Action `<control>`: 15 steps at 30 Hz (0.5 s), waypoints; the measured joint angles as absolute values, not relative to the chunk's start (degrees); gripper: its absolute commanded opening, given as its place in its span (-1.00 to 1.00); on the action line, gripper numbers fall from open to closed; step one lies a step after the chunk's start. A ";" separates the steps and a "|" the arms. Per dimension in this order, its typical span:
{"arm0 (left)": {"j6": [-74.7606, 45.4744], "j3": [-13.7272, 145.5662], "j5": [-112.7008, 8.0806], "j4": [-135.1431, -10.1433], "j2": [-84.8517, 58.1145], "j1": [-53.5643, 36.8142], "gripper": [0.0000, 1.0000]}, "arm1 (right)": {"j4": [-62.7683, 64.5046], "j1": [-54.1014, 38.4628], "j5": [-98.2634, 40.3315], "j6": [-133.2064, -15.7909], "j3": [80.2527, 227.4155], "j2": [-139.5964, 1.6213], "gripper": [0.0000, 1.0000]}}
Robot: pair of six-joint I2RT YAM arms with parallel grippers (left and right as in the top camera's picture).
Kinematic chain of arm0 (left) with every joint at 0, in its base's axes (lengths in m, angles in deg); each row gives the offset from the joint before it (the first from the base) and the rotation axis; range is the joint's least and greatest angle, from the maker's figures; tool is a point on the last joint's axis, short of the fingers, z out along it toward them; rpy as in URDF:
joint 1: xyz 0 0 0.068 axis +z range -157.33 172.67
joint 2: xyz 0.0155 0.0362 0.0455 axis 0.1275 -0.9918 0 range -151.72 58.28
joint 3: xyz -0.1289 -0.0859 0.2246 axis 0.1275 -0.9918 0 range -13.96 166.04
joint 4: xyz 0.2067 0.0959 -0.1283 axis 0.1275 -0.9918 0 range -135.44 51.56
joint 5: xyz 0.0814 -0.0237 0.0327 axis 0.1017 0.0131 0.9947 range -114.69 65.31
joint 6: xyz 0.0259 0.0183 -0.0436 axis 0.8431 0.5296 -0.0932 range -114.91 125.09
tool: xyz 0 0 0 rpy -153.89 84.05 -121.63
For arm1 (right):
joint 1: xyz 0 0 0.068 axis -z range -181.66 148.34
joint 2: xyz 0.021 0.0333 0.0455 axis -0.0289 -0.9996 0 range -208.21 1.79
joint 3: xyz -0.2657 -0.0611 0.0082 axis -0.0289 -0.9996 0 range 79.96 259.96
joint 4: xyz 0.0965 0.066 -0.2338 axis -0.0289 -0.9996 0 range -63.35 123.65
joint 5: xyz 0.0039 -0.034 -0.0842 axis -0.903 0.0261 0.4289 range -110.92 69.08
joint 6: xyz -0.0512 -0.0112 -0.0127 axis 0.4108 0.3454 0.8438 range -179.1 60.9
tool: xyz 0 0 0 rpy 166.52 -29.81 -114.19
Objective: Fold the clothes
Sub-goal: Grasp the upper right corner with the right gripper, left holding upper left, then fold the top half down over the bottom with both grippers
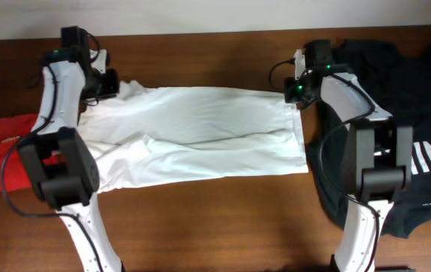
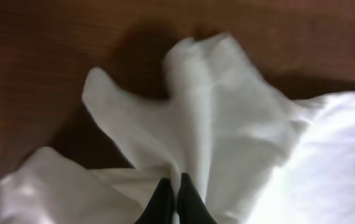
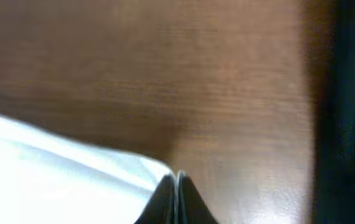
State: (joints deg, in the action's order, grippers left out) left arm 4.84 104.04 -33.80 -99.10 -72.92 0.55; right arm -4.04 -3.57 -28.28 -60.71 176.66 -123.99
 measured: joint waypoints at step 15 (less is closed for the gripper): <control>4.84 104.54 -33.91 -124.98 -62.58 5.71 -0.99 | -41.98 -3.46 -28.30 -60.82 181.52 -112.91 -0.86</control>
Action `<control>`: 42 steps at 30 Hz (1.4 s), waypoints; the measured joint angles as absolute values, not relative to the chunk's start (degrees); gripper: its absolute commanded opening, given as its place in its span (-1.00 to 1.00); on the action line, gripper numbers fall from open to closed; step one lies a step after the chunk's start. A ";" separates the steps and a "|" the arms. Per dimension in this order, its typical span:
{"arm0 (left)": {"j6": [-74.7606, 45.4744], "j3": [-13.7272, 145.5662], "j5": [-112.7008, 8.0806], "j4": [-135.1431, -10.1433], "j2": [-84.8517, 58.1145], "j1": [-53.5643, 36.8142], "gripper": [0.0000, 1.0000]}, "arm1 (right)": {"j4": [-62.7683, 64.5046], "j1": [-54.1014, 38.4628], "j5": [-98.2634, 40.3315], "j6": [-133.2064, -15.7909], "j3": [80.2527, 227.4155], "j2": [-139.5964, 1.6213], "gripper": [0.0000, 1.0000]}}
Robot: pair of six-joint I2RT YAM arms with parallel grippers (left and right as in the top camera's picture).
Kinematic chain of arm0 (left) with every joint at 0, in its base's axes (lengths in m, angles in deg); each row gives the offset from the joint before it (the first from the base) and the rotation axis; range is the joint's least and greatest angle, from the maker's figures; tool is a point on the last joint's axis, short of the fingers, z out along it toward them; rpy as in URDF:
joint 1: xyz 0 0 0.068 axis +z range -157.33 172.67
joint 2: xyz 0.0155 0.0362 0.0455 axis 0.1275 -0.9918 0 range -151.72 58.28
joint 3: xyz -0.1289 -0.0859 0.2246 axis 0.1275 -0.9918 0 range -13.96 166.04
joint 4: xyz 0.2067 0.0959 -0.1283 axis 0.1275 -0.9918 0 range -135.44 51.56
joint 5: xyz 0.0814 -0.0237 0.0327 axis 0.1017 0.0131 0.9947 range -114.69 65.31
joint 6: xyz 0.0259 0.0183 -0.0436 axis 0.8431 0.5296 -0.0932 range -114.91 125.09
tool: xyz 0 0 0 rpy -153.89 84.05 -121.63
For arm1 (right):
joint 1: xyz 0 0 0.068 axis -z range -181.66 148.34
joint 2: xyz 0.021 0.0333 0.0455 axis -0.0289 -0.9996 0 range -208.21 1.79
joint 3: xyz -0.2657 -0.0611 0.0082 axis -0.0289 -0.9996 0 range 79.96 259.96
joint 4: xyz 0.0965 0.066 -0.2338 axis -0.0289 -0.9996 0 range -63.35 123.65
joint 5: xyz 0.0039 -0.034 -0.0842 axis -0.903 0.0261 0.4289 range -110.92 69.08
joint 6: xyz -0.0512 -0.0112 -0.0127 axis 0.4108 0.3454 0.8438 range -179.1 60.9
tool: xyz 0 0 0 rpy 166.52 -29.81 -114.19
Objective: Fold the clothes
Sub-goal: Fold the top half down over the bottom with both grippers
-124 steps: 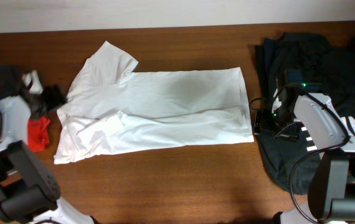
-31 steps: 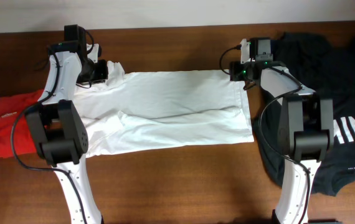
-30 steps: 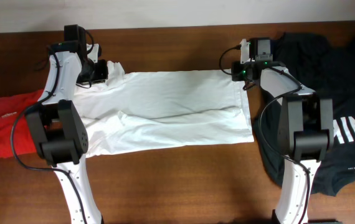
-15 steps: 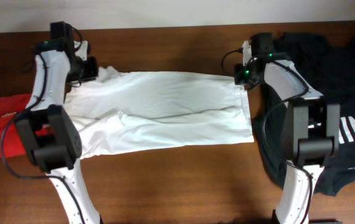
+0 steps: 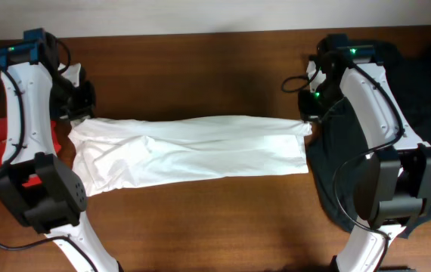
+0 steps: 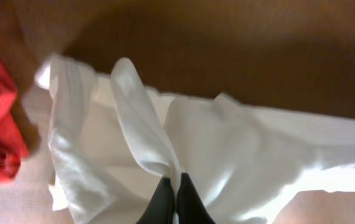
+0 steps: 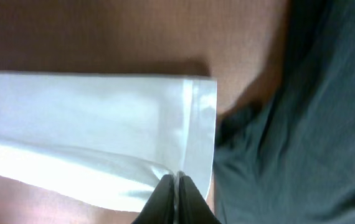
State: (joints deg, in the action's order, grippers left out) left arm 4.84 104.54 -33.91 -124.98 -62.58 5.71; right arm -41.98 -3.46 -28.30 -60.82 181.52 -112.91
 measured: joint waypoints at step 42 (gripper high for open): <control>4.84 101.98 -33.71 -133.77 -62.58 3.07 -0.46 | -48.71 -3.46 -28.28 -57.60 177.67 -112.91 0.00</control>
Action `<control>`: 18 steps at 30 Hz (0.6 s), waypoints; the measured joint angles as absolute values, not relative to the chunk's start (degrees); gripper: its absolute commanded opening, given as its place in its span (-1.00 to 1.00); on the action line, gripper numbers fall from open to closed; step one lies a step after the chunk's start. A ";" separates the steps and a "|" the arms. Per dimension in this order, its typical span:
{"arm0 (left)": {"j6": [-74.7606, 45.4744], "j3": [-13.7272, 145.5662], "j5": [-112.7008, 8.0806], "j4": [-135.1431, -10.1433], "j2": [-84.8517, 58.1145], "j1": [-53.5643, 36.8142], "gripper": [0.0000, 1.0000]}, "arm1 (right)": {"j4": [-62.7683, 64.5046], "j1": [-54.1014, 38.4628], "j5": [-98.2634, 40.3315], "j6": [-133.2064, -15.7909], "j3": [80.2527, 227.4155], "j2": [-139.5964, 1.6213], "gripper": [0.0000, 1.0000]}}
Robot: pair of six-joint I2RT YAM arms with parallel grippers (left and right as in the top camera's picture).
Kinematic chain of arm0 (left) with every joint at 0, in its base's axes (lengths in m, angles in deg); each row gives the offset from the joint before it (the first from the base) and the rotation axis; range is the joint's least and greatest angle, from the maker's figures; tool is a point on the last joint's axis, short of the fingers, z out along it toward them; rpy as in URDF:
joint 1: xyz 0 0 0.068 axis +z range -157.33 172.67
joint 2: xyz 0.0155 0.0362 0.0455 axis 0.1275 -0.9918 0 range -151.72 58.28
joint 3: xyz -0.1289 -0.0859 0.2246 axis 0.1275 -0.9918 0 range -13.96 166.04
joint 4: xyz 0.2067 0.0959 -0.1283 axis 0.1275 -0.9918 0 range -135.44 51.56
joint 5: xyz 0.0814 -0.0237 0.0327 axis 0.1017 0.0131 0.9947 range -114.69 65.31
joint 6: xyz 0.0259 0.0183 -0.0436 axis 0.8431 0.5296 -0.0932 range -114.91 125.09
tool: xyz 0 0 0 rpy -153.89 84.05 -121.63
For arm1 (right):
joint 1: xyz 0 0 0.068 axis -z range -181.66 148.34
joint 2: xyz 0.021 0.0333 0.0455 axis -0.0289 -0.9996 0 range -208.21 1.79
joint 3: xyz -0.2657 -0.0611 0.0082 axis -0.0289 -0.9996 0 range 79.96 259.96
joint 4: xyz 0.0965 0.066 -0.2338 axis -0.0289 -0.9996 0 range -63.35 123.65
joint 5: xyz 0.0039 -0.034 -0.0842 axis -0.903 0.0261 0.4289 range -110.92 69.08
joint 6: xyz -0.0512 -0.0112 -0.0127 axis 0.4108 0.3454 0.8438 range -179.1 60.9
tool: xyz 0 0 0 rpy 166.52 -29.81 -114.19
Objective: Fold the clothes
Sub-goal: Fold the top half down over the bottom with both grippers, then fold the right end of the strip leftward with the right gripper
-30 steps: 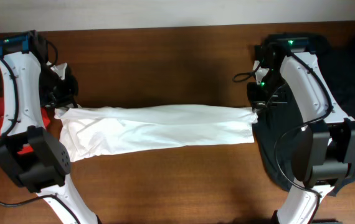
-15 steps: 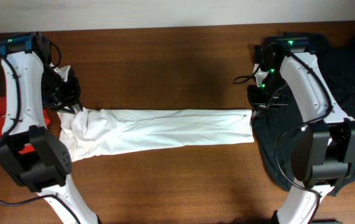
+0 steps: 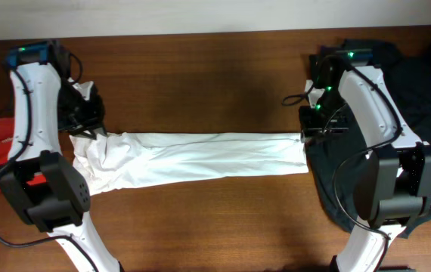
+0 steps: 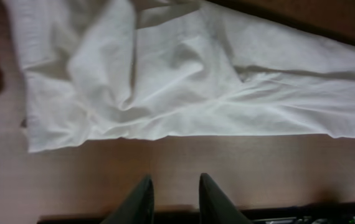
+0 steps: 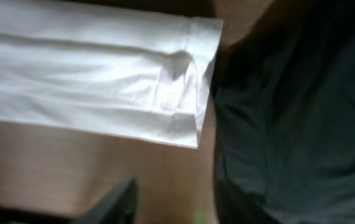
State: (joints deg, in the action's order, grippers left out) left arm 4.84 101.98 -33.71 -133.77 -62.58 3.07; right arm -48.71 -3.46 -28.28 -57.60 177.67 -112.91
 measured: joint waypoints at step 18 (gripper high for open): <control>4.84 93.07 -33.71 -128.32 -62.58 -2.92 -0.46 | -28.85 -3.46 -29.46 -56.25 159.22 -112.89 0.16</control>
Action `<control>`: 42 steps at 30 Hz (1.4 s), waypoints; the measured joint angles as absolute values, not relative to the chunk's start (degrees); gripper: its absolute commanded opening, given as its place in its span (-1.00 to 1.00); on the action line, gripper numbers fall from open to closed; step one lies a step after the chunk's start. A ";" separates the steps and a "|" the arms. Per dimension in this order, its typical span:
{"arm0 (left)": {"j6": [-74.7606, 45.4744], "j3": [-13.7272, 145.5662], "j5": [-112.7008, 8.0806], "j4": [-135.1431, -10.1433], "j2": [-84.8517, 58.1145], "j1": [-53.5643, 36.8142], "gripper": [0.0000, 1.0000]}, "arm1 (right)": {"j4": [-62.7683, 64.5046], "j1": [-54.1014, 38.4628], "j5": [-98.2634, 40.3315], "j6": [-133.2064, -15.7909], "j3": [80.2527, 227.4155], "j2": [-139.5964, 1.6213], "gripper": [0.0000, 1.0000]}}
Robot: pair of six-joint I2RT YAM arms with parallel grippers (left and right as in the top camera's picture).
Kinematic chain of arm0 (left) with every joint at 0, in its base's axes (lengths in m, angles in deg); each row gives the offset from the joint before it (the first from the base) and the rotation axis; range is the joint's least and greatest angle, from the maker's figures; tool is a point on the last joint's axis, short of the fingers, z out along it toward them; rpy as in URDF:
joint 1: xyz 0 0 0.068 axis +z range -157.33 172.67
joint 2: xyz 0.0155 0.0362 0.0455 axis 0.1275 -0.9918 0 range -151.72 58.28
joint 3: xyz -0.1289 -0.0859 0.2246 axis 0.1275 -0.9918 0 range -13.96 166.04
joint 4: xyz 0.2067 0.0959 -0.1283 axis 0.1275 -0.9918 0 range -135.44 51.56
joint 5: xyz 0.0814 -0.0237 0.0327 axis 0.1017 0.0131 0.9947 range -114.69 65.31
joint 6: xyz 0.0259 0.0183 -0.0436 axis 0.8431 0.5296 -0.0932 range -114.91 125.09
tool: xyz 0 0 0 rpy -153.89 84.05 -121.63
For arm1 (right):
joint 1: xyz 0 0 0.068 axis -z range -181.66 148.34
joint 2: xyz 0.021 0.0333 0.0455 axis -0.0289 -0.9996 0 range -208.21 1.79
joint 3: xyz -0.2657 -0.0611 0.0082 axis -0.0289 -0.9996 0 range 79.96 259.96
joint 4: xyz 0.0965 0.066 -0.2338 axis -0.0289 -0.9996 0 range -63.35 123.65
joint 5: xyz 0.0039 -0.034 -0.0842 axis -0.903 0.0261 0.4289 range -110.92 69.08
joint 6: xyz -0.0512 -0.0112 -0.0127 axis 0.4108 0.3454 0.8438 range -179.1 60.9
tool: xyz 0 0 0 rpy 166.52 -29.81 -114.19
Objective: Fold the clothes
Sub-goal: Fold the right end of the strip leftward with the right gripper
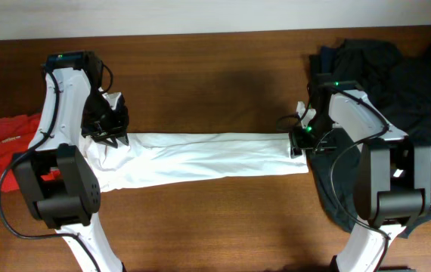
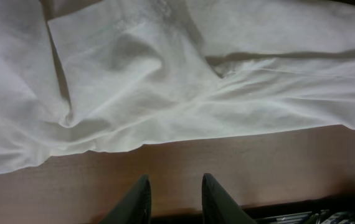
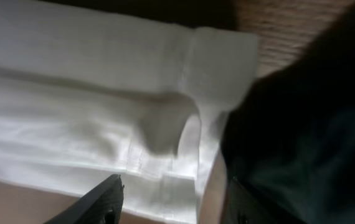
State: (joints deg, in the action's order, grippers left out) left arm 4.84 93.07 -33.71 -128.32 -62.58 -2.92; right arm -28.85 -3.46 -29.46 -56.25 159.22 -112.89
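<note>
A white garment lies folded lengthwise as a long strip across the brown table. Its left end is bunched and wrinkled. My left gripper hovers over that bunched end, open and empty. In the left wrist view the creased cloth fills the upper half, and the left gripper sits over bare wood just beyond the cloth's edge. My right gripper is low over the right hem, open. In the right wrist view the hem lies between its spread fingers.
A heap of black clothes covers the right side and touches the white hem; it fills the right of the right wrist view as dark cloth. A red cloth lies at the left edge beside the garment's bunched end.
Both grippers stay open. The left one has shifted a little right over the bunched end. The right one has come down and inward onto the right hem. The garment lies unchanged.
At first both grippers were shut on the far corners of the widely spread garment. Half a second later they held those corners nearer the front, the cloth narrower. Then both were open above a folded strip, and now they hover closer over its two ends.
</note>
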 measured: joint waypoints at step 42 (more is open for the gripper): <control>4.78 92.80 -31.68 -127.17 -62.58 5.03 -0.56 | -38.77 -11.39 -27.93 -59.99 178.50 -111.95 -0.92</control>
